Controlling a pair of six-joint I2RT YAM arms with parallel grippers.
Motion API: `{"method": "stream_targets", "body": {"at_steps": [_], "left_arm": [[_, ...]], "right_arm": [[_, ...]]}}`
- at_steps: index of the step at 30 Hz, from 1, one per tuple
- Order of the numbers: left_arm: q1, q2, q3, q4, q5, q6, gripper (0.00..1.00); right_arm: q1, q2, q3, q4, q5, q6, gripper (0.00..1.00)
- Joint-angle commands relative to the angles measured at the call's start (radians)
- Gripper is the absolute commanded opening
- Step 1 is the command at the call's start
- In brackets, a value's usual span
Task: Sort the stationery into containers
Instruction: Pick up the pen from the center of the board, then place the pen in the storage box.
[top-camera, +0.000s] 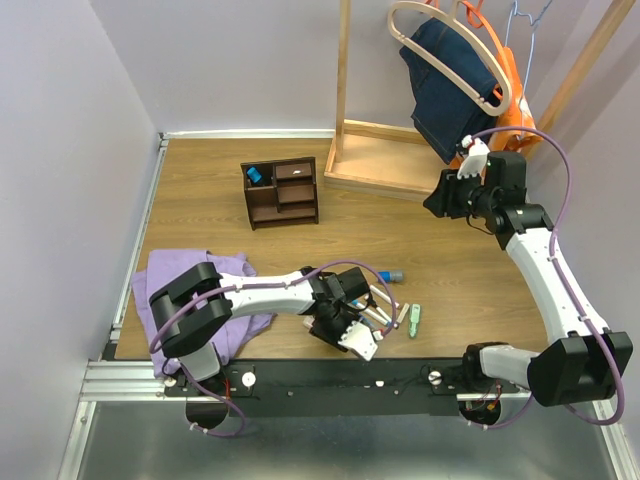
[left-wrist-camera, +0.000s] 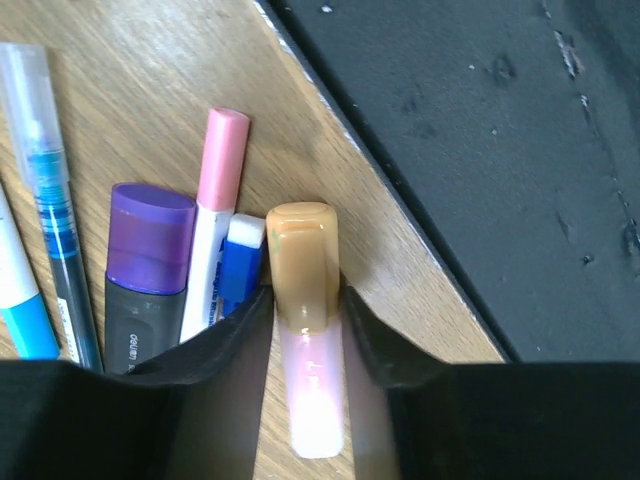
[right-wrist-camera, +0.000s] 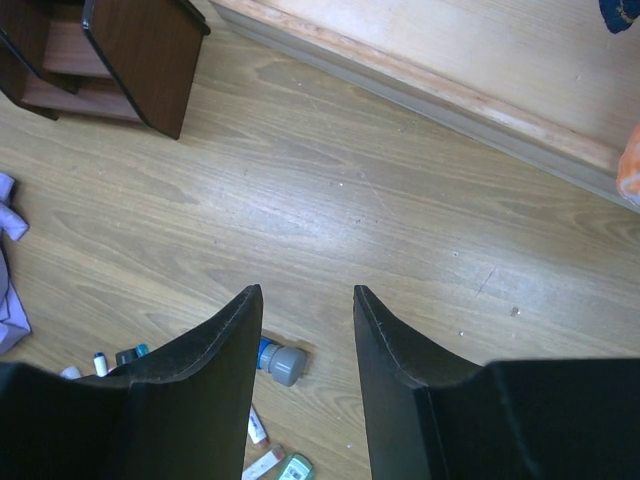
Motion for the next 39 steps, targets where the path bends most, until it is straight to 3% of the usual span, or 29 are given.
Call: {"method": "stream_targets", "body": {"at_steps": [1,2,8,12,16,18,20,23,24,27,28,30,35,39], "left_arm": [[-0.008,0.051,-0.021,-0.015,-0.003,-0.053,0.34],[-0.006,0.050,-0.021,-0.020,-0.005,-0.056,0.27],[0.006,-0.045,0.008,-0.115,-0.003,-0.089,0.08],[0.072,-0.142,0.132,-0.318,0.003,-0.083,0.06],[0.182,-0.182,0.369,-0.450,0.046,-0.044,0.03],[0.260,-0.177,0.451,-0.448,0.069,-0.097,0.01],[0.334,-0.168,0.555,-0.348,0.093,-0.168,0.00],[0.484,-0.174,0.591,-0.060,0.071,-0.407,0.00],[0.558,-0.183,0.577,0.109,0.071,-0.449,0.00],[0.641,-0.236,0.443,0.403,0.019,-0.575,0.00],[0.679,-0.252,0.363,0.592,-0.045,-0.593,0.00],[0.718,-0.248,0.315,0.731,-0.090,-0.639,0.00],[0.894,-0.147,0.332,0.864,-0.103,-0.811,0.00],[0.968,-0.069,0.344,0.922,-0.091,-0.911,0.00]], "right_arm": [[-0.005,0.007,0.004,0.015,-0.036,0.012,0.49],[-0.005,0.010,0.004,0.017,-0.039,0.016,0.49],[-0.005,0.015,0.028,0.018,-0.050,0.028,0.47],[-0.005,0.026,0.068,-0.015,-0.065,0.024,0.47],[-0.005,0.037,0.088,-0.032,-0.082,0.016,0.46],[-0.004,0.047,0.093,-0.032,-0.085,0.012,0.46],[-0.005,0.056,0.110,-0.028,-0.088,0.015,0.45],[-0.005,0.078,0.139,-0.014,-0.091,0.018,0.44],[-0.007,0.090,0.148,-0.008,-0.091,0.016,0.44],[-0.007,0.122,0.188,-0.002,-0.095,0.010,0.43],[-0.005,0.141,0.195,0.001,-0.090,0.007,0.42],[-0.005,0.156,0.217,0.004,-0.075,0.002,0.42],[-0.005,0.193,0.246,0.004,-0.039,-0.002,0.42],[-0.005,0.210,0.248,0.006,-0.027,0.004,0.42]]}}
